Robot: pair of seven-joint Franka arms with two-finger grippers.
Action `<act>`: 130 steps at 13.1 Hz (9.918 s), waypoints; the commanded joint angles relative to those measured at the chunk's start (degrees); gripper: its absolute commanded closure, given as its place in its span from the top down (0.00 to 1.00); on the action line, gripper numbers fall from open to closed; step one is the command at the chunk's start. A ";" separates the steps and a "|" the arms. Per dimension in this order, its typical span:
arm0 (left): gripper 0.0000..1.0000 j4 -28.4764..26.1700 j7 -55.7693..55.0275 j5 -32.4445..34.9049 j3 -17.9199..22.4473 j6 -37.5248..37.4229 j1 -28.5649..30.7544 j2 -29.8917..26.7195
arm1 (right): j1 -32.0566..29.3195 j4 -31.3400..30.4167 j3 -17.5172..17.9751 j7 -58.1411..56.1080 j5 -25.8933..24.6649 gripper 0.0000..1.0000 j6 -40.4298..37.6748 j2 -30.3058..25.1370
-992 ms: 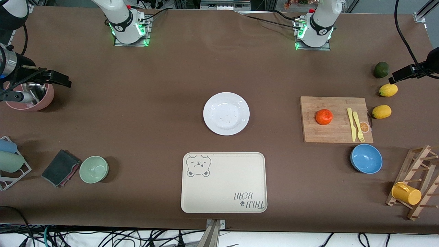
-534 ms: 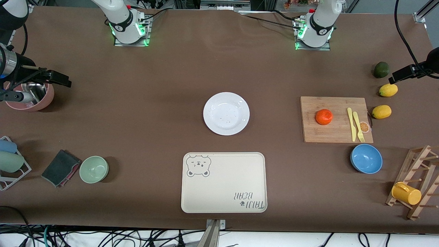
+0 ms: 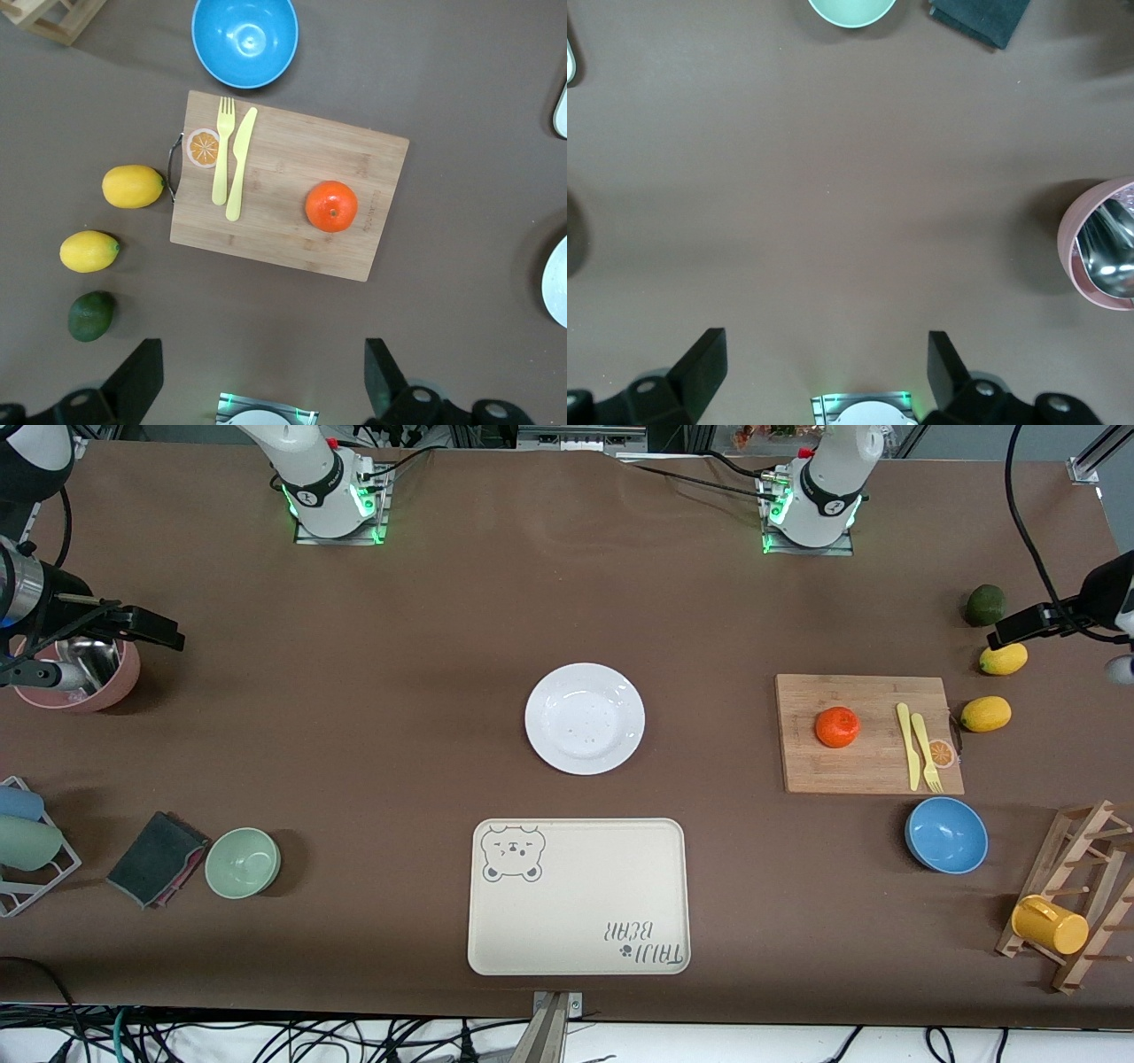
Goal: Place orange and plate with both arms
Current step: 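Reach the left gripper down to the orange on the cutting board and grasp it, then carry the orange with the left gripper over the white plate and lower it, then open the left gripper to release the orange while the right gripper reaches out, then move the right gripper to the white plate rim while the left gripper retracts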
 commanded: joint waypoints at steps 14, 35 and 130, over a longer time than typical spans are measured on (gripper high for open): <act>1.00 -32.80 0.67 -1.26 -2.54 42.14 -4.35 9.37 | 0.02 1.39 -0.04 -0.35 0.03 1.00 -1.18 0.50; 0.24 -32.19 0.24 -1.17 -1.22 53.23 -4.97 19.67 | 0.10 1.39 -0.04 0.00 0.11 1.00 -1.18 0.50; 1.00 2.26 5.86 1.11 -1.05 -3.29 -5.58 -5.91 | 14.34 -11.27 15.08 -21.89 62.17 1.00 49.17 34.51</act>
